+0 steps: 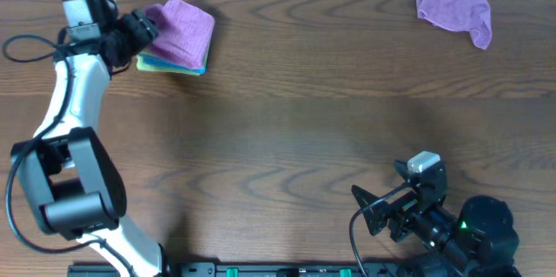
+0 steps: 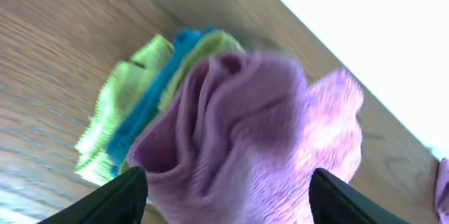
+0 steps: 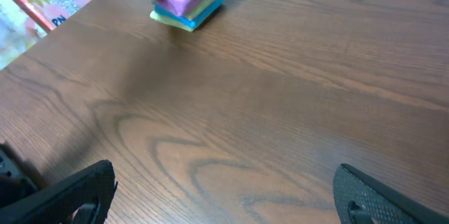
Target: Fold the cloth
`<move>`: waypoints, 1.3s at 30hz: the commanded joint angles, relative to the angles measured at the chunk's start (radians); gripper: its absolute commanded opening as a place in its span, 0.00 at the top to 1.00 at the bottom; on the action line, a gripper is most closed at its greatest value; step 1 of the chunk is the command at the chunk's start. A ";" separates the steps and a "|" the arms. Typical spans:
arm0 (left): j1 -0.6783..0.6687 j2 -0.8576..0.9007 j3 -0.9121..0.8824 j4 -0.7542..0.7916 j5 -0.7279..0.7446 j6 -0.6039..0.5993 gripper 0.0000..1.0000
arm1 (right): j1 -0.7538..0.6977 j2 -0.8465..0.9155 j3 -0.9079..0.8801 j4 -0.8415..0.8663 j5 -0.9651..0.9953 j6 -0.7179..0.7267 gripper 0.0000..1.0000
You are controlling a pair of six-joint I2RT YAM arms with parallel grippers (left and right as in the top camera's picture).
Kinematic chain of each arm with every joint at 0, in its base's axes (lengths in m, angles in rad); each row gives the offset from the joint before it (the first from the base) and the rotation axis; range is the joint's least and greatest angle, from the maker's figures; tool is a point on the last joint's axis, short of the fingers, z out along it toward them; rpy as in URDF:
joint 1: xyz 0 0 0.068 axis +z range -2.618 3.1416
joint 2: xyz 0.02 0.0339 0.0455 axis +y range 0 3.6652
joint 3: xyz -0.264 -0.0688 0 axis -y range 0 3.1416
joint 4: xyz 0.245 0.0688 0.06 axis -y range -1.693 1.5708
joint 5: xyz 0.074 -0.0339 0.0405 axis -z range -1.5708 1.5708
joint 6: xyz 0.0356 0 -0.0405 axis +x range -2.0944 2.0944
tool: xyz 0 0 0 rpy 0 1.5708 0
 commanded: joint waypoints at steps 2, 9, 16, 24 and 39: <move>0.035 -0.028 0.026 -0.020 -0.003 0.014 0.25 | -0.005 -0.003 -0.006 -0.002 -0.006 0.015 0.01; 0.066 -0.058 0.026 -0.058 -0.003 0.022 0.25 | -0.005 -0.003 -0.006 -0.002 -0.006 0.015 0.01; 0.055 -0.169 0.026 -0.155 0.034 0.119 0.24 | -0.005 -0.003 -0.006 -0.002 -0.006 0.015 0.01; -0.008 -0.274 0.026 -0.346 0.026 0.204 0.05 | -0.005 -0.003 -0.006 -0.002 -0.006 0.015 0.01; -0.072 -0.300 0.025 -0.547 0.037 0.209 0.05 | -0.005 -0.003 -0.006 -0.002 -0.006 0.015 0.01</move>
